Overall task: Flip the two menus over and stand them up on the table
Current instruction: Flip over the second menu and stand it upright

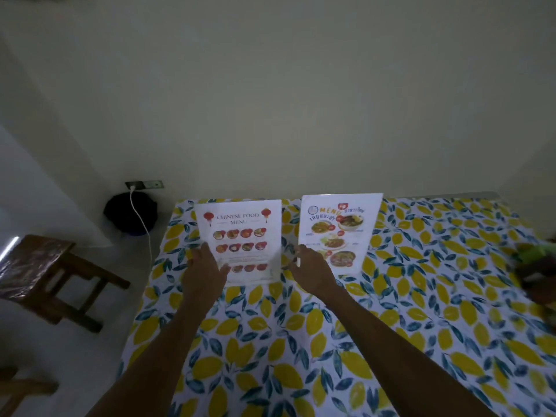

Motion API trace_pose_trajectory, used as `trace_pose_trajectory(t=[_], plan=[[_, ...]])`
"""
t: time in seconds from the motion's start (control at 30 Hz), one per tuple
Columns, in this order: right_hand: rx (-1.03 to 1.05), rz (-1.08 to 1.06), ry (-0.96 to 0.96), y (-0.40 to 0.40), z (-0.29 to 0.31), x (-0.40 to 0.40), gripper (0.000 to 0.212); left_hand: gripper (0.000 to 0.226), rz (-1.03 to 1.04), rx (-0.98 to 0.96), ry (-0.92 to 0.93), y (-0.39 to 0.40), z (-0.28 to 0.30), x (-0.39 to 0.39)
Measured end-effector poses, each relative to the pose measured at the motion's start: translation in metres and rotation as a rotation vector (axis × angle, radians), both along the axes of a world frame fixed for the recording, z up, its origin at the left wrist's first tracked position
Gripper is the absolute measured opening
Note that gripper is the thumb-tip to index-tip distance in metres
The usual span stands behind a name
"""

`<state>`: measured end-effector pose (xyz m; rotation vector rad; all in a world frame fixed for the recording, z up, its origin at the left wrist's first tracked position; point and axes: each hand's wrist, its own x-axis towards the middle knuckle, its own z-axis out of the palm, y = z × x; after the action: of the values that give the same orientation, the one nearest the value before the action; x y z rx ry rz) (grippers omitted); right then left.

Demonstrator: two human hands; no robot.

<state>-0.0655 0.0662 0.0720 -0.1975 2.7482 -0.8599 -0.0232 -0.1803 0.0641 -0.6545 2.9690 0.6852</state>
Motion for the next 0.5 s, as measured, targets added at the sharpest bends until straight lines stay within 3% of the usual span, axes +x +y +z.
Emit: trace_pose_trajectory(t=[0.2,0.33,0.5], plan=[[0.241,0.123,0.067,0.063,0.01,0.029,0.052,0.065,-0.196,-0.221,0.006,0.078,0.007,0.034],[0.358,0.137,0.063,0.109,0.008,0.036,0.057,0.053,-0.282,-0.246,0.015,0.123,0.004,0.037],[0.413,0.074,0.0,0.153,0.001,0.031,0.053,0.055,-0.346,-0.243,-0.009,0.159,-0.001,0.022]])
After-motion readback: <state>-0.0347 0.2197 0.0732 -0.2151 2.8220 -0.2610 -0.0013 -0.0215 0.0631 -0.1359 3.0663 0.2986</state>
